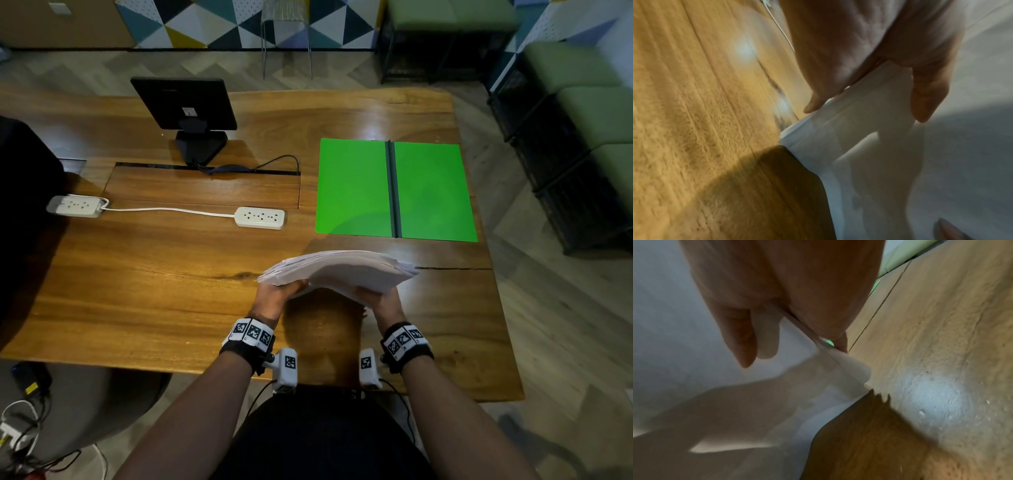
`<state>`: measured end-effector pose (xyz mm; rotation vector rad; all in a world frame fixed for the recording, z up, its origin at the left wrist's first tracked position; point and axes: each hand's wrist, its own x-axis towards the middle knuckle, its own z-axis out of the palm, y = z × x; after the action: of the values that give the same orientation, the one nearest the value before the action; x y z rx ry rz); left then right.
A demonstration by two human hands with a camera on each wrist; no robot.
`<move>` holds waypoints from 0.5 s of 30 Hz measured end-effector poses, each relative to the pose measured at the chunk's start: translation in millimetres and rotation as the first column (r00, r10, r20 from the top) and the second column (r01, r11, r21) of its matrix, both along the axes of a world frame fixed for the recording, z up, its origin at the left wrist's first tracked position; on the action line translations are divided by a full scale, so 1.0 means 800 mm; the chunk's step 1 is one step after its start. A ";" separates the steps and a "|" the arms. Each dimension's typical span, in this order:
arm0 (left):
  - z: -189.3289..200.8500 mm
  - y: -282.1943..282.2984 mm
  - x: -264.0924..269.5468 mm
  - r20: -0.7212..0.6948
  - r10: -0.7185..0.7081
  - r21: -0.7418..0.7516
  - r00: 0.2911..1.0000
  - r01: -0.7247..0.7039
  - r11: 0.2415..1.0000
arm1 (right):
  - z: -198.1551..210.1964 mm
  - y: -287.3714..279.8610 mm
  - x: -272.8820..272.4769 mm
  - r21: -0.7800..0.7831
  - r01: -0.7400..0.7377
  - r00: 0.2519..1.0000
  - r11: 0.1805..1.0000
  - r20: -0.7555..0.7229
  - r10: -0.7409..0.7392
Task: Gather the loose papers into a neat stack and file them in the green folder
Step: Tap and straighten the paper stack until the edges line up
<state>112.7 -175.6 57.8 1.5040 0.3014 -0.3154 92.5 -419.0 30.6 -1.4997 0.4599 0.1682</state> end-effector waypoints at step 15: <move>0.032 0.005 0.021 0.047 0.017 0.003 0.999 -0.017 1.000 | 0.026 -0.004 0.019 -0.004 0.066 0.998 0.998 -0.008 -0.066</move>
<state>129.3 -171.8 83.7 1.5089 0.2778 -0.2657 107.5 -422.6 51.4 -1.4857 0.5159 0.1220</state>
